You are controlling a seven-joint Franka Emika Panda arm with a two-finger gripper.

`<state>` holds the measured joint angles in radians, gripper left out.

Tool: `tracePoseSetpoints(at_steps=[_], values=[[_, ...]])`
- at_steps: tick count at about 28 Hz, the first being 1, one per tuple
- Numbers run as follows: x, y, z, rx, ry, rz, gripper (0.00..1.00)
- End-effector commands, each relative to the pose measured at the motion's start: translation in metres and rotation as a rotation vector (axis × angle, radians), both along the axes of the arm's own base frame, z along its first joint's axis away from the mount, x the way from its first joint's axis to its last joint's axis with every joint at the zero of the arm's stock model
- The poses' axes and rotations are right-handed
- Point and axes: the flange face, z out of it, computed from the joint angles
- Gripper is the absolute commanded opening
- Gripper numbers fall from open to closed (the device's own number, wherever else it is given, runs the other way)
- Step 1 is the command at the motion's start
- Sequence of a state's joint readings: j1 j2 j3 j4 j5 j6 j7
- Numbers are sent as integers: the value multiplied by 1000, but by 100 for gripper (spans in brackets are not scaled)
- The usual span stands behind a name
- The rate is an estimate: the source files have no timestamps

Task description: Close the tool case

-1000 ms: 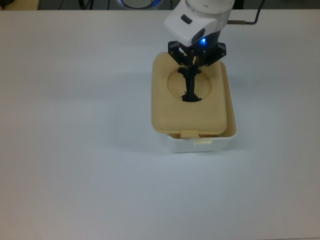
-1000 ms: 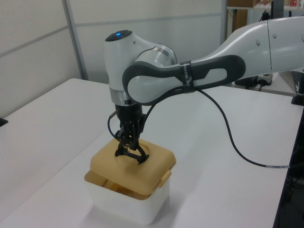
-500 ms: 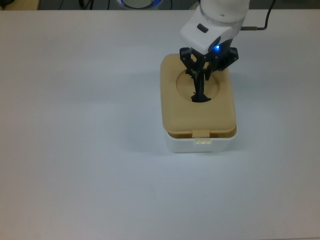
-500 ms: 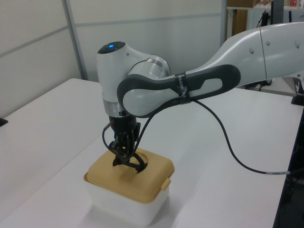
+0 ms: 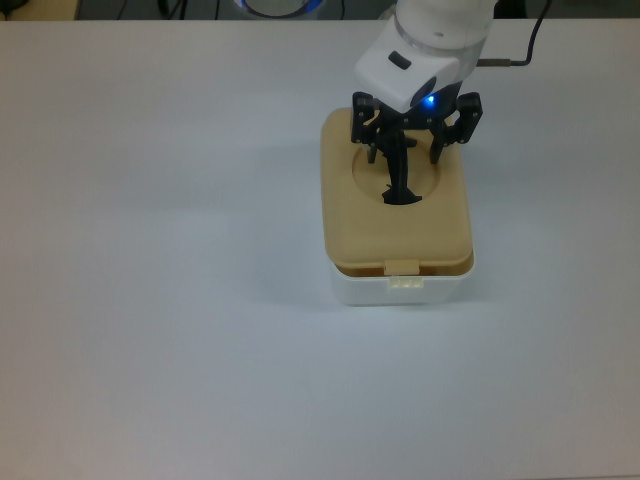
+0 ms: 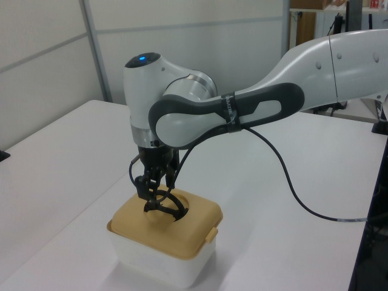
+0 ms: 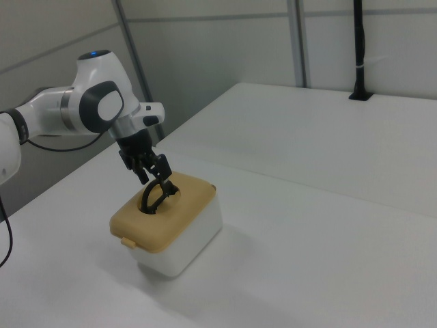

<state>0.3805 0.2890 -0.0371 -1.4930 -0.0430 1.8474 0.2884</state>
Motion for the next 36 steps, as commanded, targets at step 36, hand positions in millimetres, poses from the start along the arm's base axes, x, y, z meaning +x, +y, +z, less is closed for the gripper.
tracePoseSetpoints(at_steps=[36], values=[[-93,-223,130,45,67,17,100]])
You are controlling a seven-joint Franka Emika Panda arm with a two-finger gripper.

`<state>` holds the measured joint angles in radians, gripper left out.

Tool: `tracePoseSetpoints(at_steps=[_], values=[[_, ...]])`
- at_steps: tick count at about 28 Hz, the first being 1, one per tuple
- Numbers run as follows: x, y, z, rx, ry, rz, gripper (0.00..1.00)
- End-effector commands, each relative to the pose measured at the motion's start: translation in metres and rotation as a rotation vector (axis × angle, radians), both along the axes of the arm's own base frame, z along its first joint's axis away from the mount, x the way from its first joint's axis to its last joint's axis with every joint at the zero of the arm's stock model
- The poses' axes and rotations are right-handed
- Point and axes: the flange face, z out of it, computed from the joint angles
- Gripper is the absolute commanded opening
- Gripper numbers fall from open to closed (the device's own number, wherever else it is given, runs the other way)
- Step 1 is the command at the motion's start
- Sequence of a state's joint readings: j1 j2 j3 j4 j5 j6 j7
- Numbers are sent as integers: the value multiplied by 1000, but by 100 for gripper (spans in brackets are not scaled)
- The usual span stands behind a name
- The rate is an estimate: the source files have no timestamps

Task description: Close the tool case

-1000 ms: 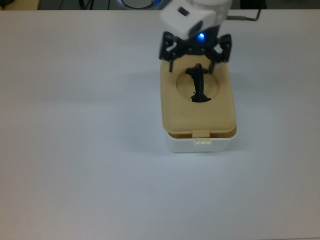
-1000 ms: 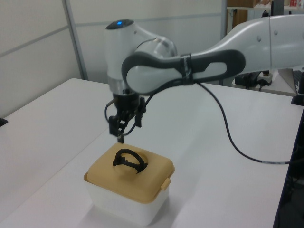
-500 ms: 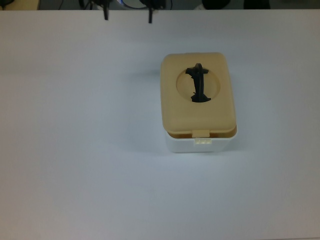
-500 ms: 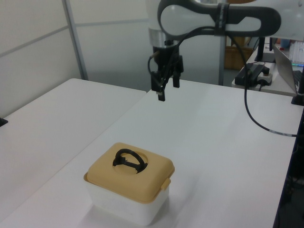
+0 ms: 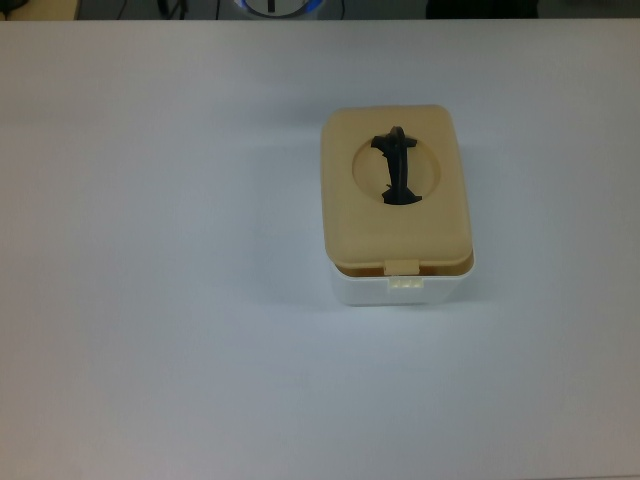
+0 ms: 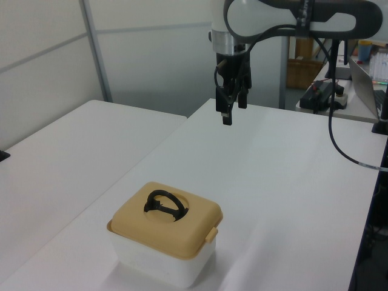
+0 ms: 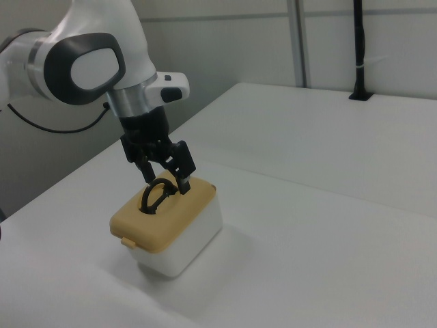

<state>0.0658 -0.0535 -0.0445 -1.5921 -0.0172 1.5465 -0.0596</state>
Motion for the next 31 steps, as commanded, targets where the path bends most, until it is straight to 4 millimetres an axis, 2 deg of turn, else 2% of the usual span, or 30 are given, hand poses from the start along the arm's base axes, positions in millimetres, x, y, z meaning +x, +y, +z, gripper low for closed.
tracePoseSetpoints(at_steps=[1,13,18,24,31], values=[[-10,-13,1,35,-1,-6,100],[-8,-13,-1,34,-6,-11,100],[-4,-14,-2,30,-18,-92,100],[3,-15,-7,19,-31,-97,100],[8,-25,-8,20,-40,-118,100]])
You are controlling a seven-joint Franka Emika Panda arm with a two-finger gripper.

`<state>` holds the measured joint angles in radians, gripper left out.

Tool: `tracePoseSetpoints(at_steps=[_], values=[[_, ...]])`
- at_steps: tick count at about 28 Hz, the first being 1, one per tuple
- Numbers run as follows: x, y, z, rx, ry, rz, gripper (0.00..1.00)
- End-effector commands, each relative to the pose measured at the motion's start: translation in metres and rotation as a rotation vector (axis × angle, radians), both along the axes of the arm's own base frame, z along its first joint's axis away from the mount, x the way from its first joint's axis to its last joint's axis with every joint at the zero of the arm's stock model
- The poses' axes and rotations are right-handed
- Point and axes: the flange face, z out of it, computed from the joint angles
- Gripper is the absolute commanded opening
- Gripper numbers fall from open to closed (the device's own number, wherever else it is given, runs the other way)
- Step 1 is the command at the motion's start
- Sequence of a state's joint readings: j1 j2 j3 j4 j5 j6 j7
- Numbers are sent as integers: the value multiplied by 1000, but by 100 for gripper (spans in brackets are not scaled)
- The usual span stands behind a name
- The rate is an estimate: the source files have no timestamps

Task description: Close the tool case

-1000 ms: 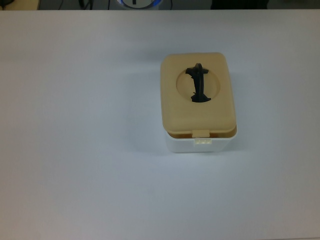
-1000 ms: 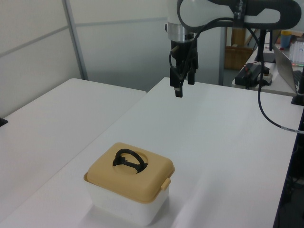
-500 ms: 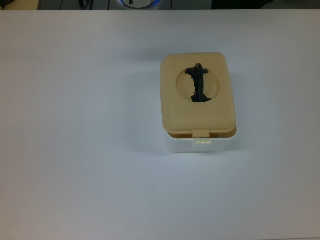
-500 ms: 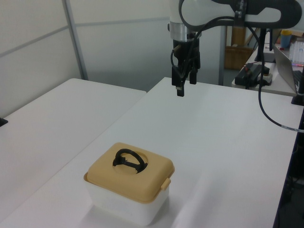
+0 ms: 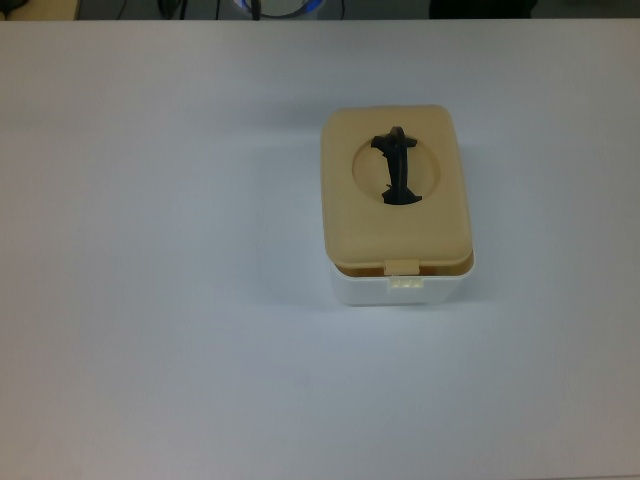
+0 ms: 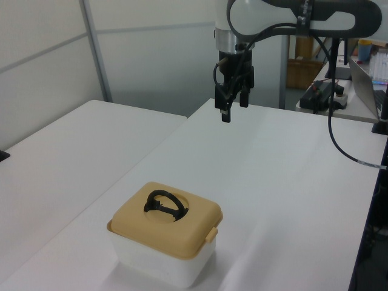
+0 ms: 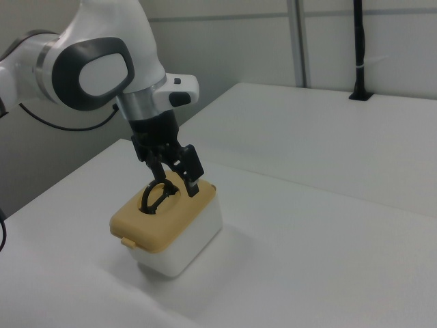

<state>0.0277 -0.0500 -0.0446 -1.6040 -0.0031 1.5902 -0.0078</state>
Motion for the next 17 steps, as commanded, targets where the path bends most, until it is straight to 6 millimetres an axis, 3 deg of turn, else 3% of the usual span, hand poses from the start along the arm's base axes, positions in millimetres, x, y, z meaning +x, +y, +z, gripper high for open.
tracePoseSetpoints(at_steps=[1,17], values=[[3,-6,-6,5,-10,-29,100],[5,-6,-9,1,-5,-25,100]])
